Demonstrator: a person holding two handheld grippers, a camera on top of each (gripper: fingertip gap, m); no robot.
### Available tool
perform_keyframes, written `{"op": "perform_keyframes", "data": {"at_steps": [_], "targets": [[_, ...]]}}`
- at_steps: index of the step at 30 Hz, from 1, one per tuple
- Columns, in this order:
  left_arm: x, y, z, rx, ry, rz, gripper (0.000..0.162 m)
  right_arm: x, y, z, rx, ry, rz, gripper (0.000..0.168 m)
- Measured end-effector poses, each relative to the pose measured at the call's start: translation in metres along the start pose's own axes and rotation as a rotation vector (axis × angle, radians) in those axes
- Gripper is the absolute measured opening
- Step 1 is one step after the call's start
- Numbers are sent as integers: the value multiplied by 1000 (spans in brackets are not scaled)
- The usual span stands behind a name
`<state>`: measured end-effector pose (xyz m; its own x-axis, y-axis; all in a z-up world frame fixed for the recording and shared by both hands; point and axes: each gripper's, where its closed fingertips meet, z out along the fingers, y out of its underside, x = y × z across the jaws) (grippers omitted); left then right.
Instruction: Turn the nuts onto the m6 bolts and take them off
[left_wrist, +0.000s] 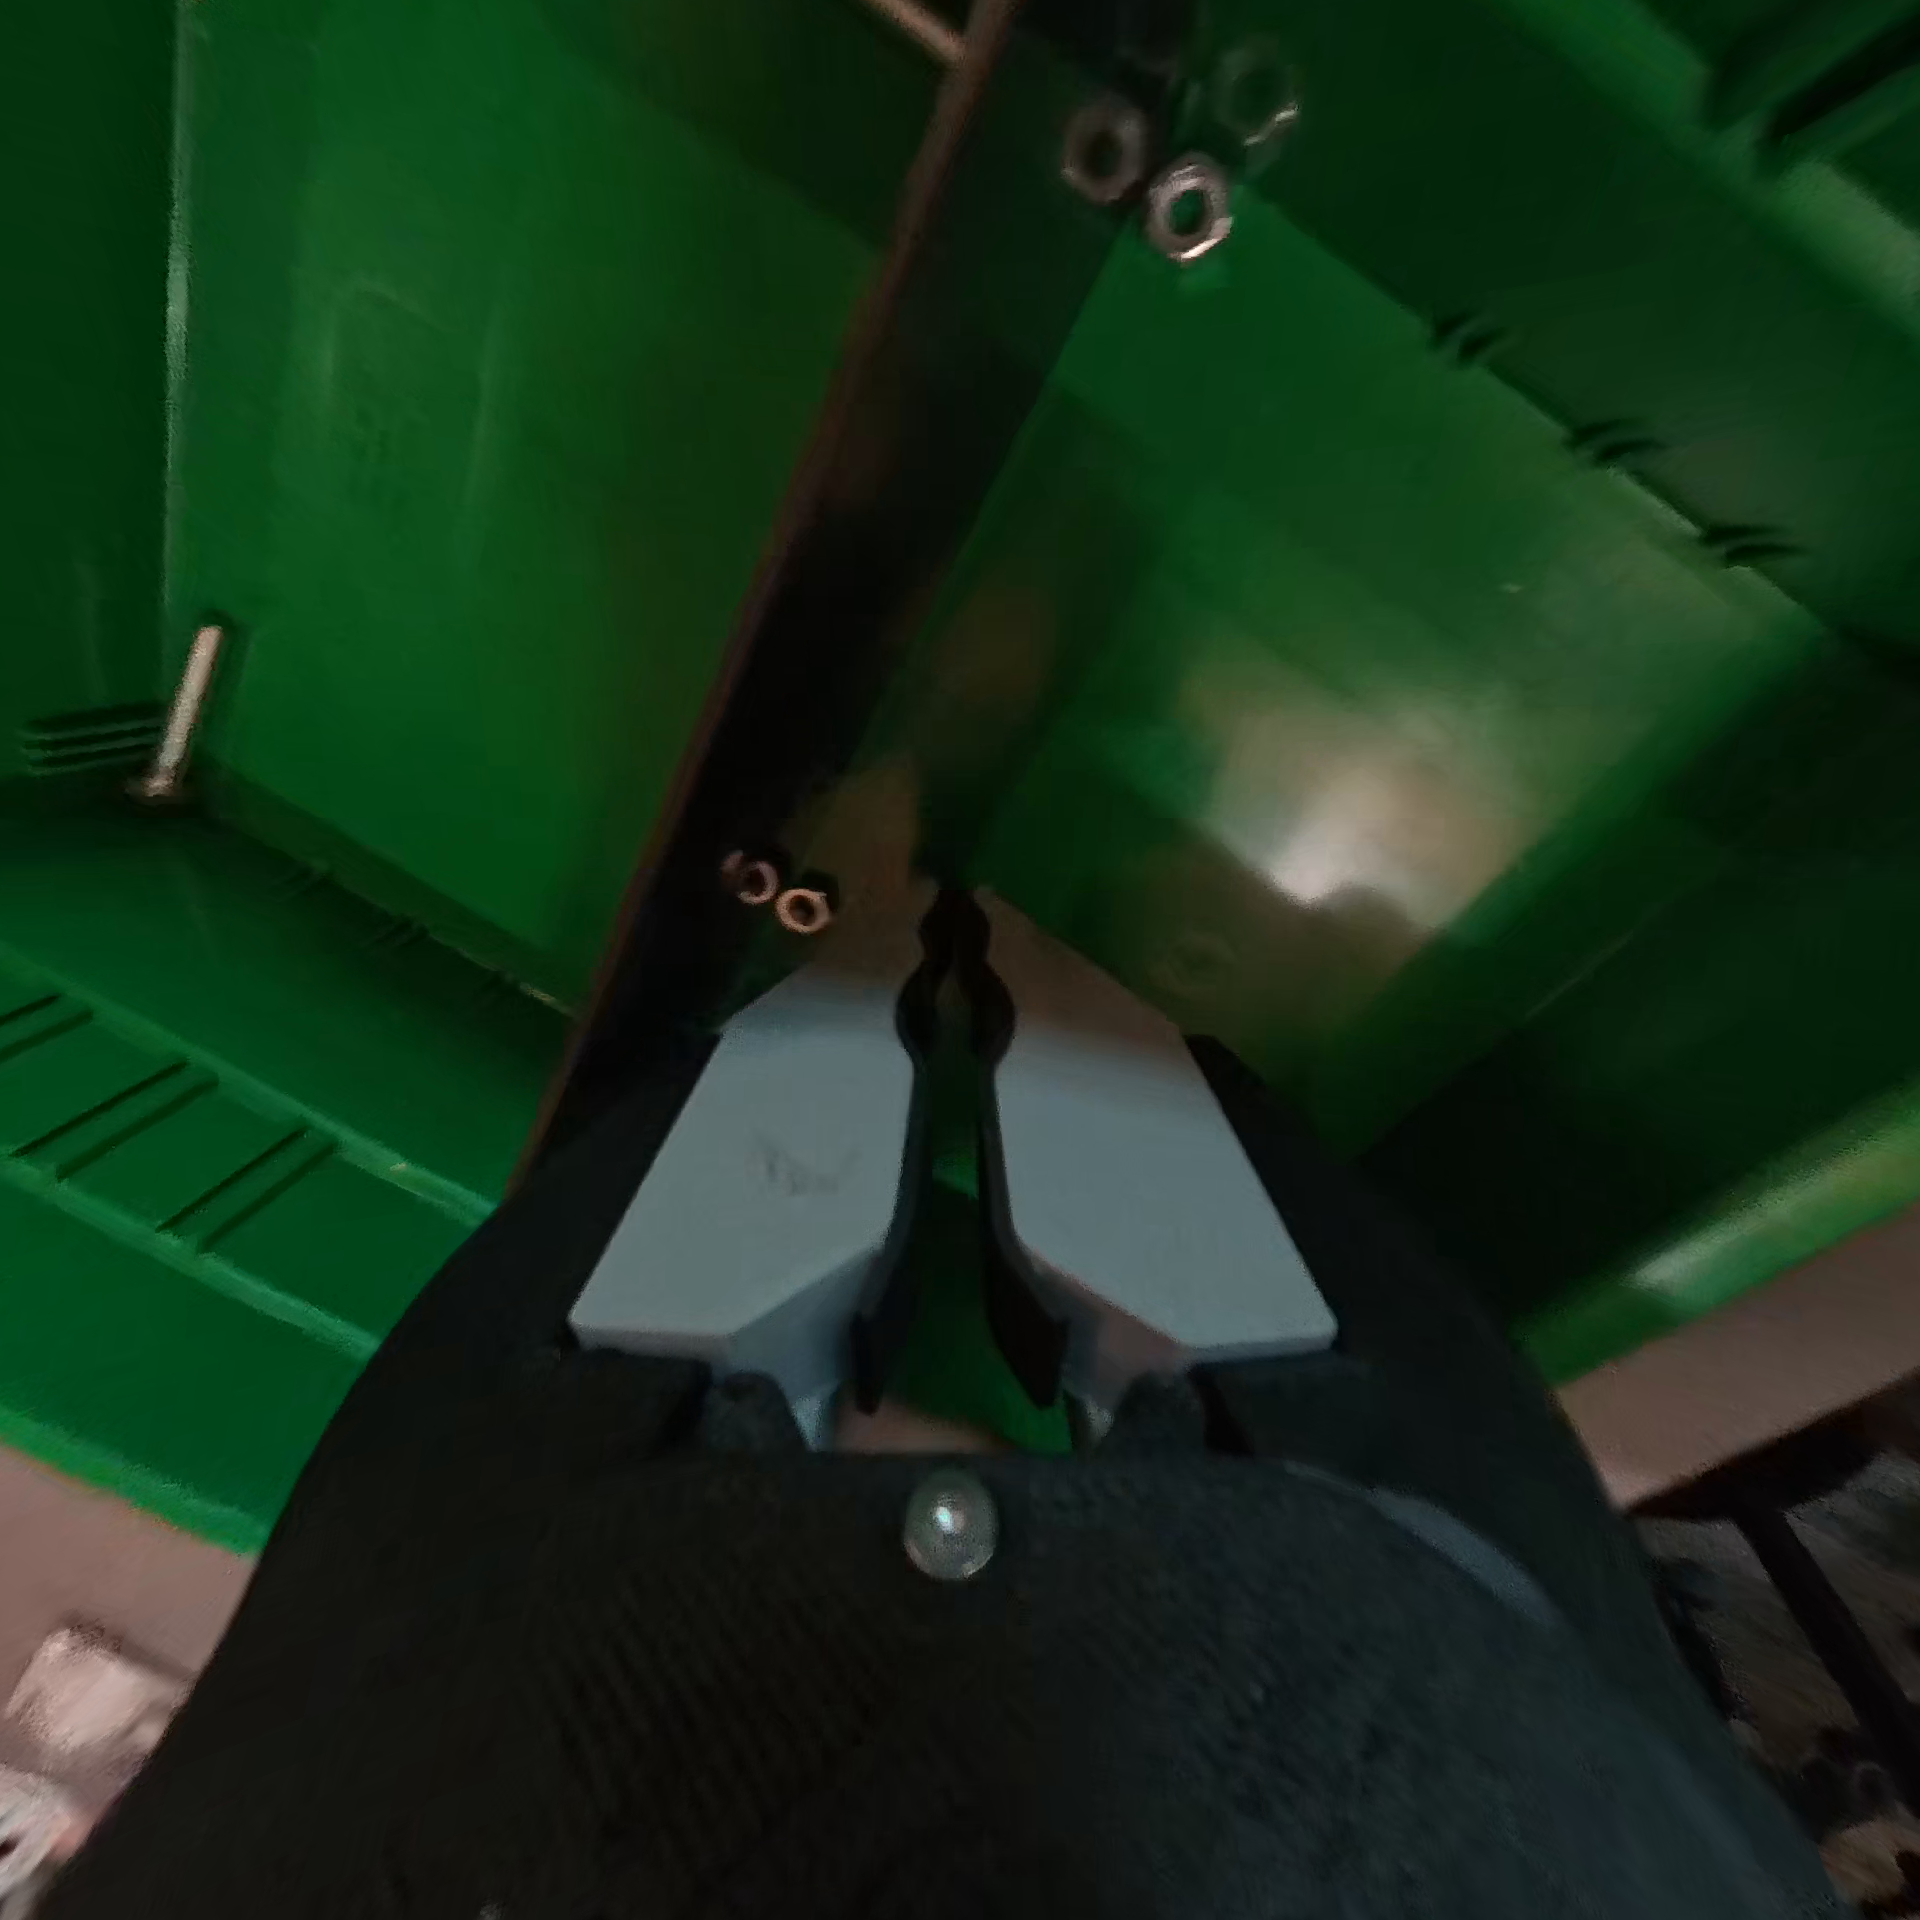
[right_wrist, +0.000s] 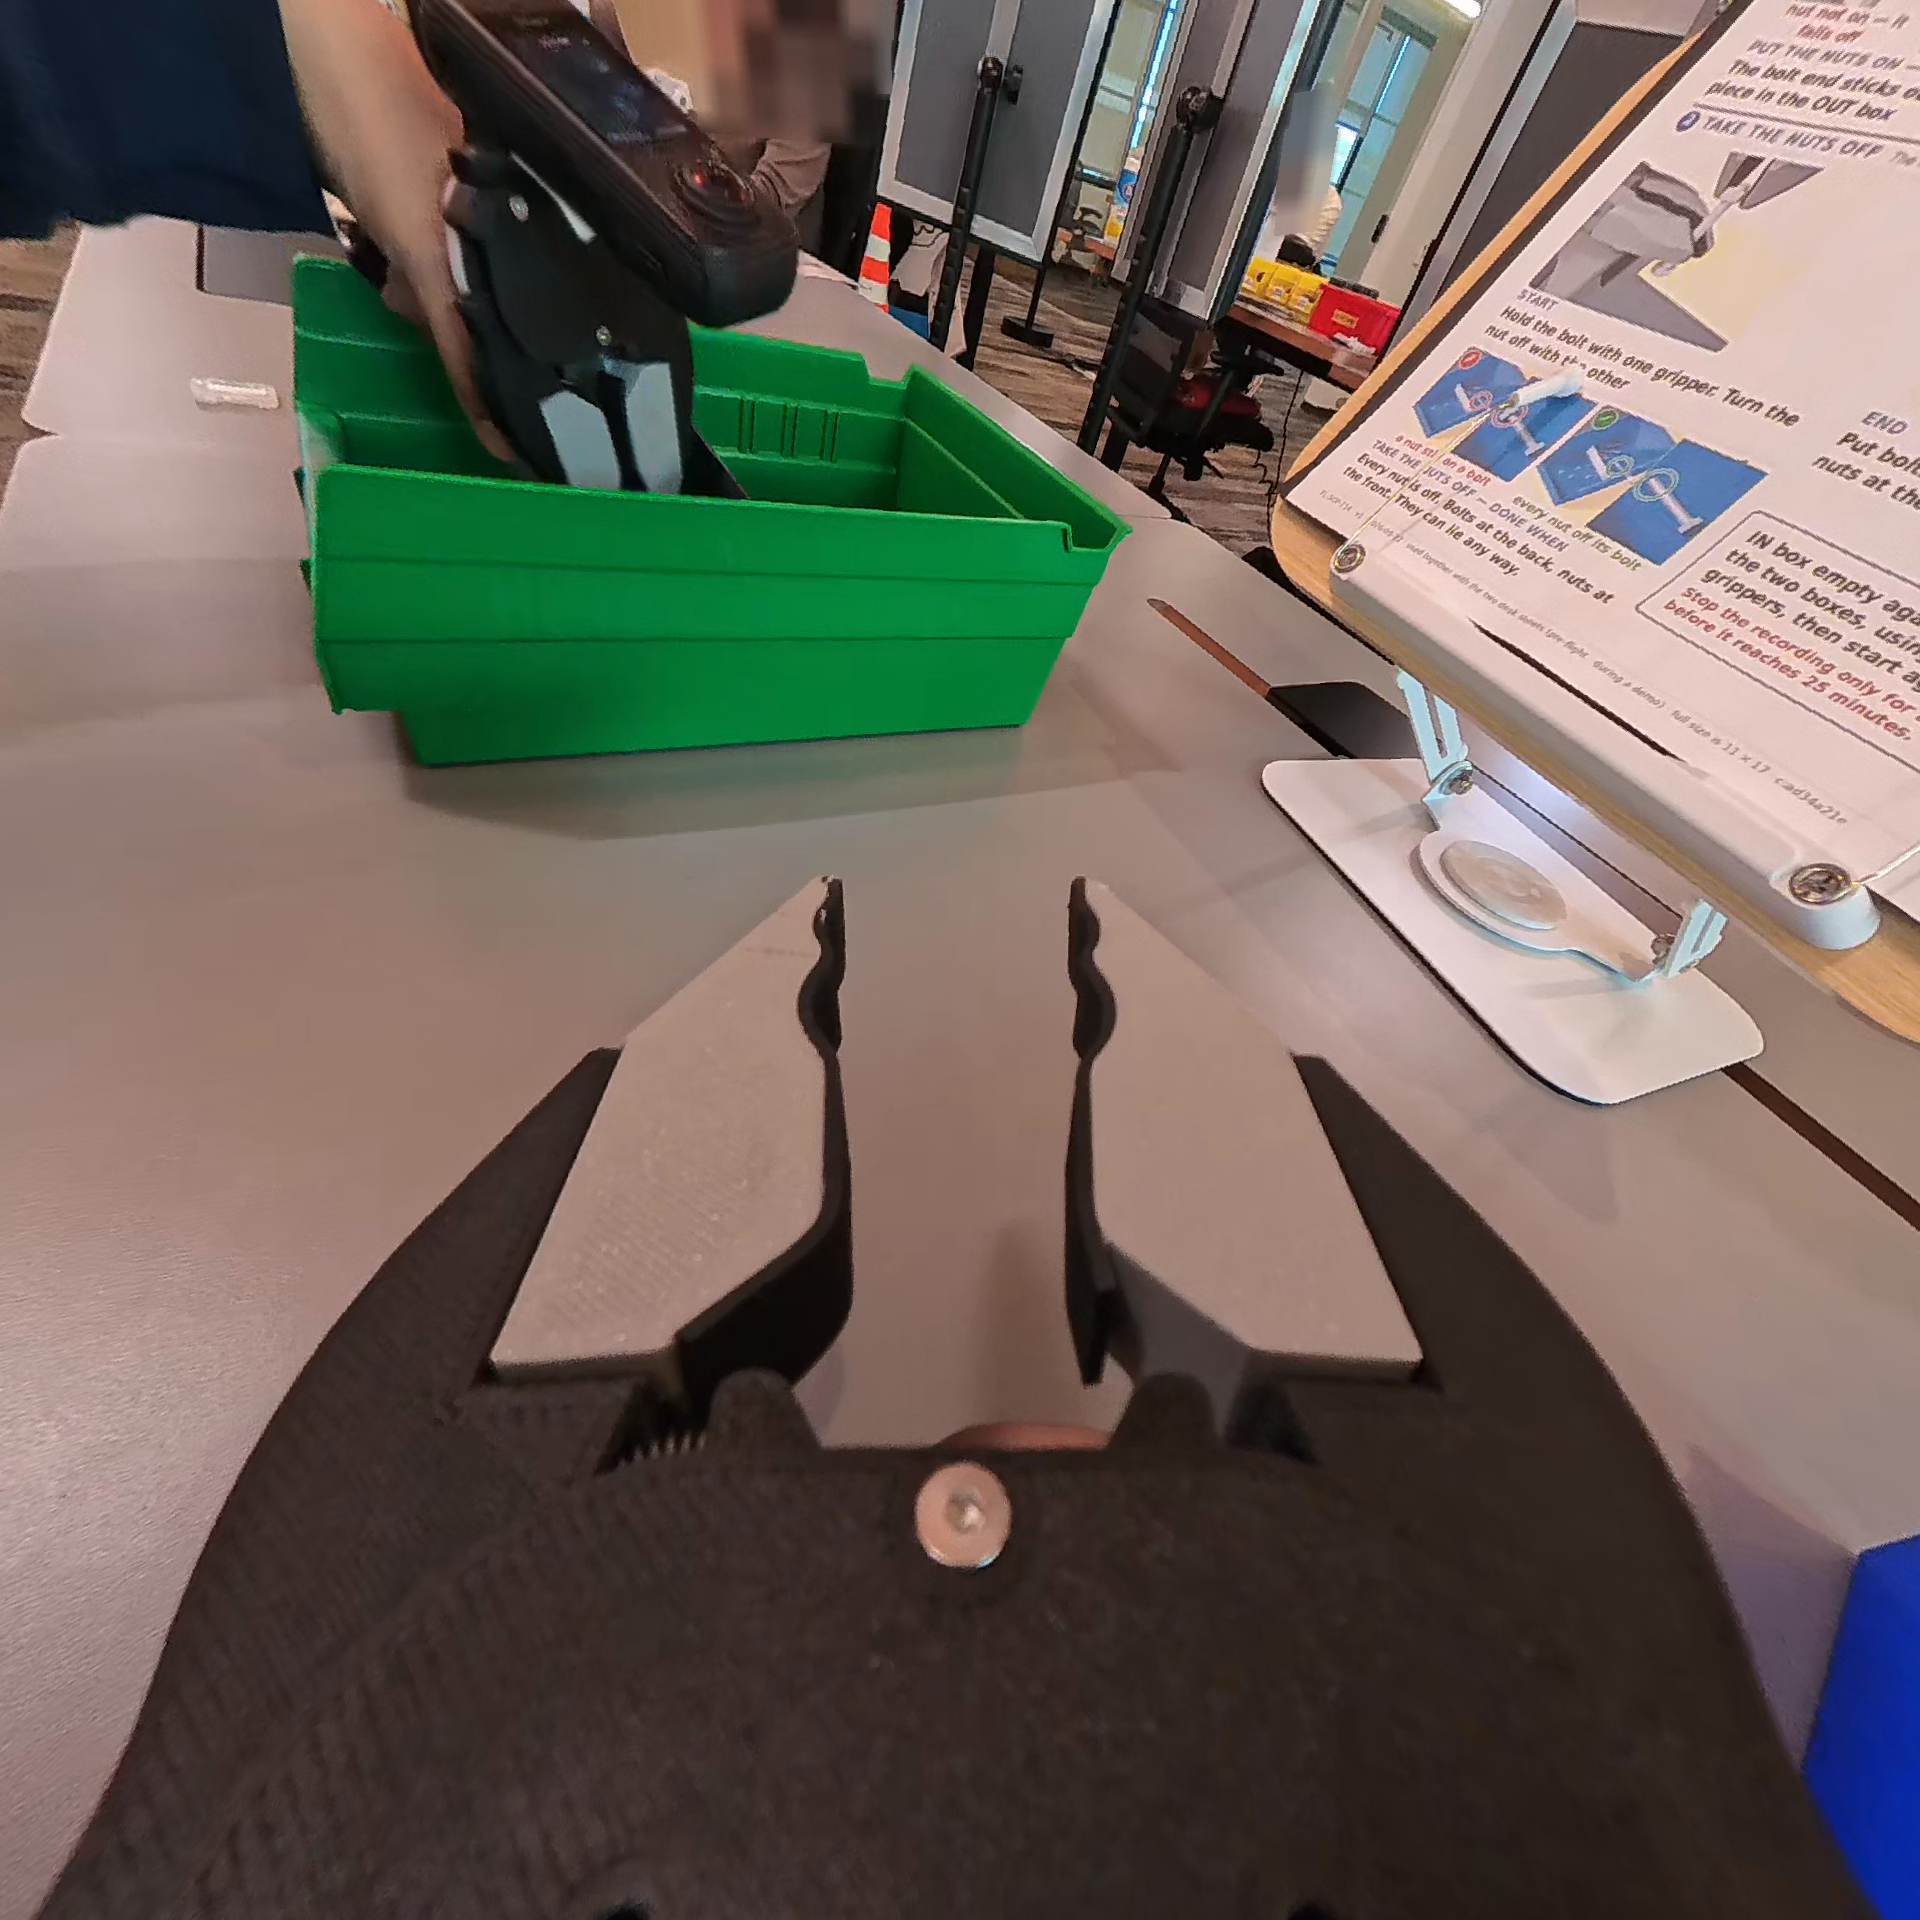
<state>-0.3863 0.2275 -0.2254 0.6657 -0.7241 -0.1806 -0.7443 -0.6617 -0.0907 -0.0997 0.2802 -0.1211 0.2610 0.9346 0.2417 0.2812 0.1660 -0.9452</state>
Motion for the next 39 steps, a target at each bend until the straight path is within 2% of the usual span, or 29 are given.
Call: {"op": "perform_keyframes", "data": {"at_steps": [2,3,5,9,11,12,14,17,25,28,33,39], "targets": [[26,0,-5,23,157,-9,0,0,-1,-1,5,0,0,39],[25,4,-5,3,136,-13,0,0,-2,-1,8,-1,0,39],[12,13,-5,-38,33,-32,13,-1,-4,-2,14,-3,-2,39],[-1,4,-10,39,-110,-39,30,-5,-6,-3,18,-9,-15,39],[0,6,-8,30,-143,-5,46,-5,-7,-3,18,-9,-22,38],[3,4,-8,40,-135,5,43,-6,-6,-3,17,-10,-23,38],[4,2,-8,50,-121,0,48,-6,-6,-3,15,-10,-23,38],[5,0,-7,53,-74,-6,48,-5,-6,-3,14,-8,-22,37],[14,0,-4,27,87,-11,76,-6,-7,-4,20,-10,-23,36],[7,3,-2,9,87,-25,73,-7,-7,-4,19,-14,-28,35],[0,5,-2,16,47,-52,75,-9,-9,-5,25,-19,-31,34],[3,4,-1,16,94,-75,71,-11,-7,-4,18,-23,-38,34]]}}
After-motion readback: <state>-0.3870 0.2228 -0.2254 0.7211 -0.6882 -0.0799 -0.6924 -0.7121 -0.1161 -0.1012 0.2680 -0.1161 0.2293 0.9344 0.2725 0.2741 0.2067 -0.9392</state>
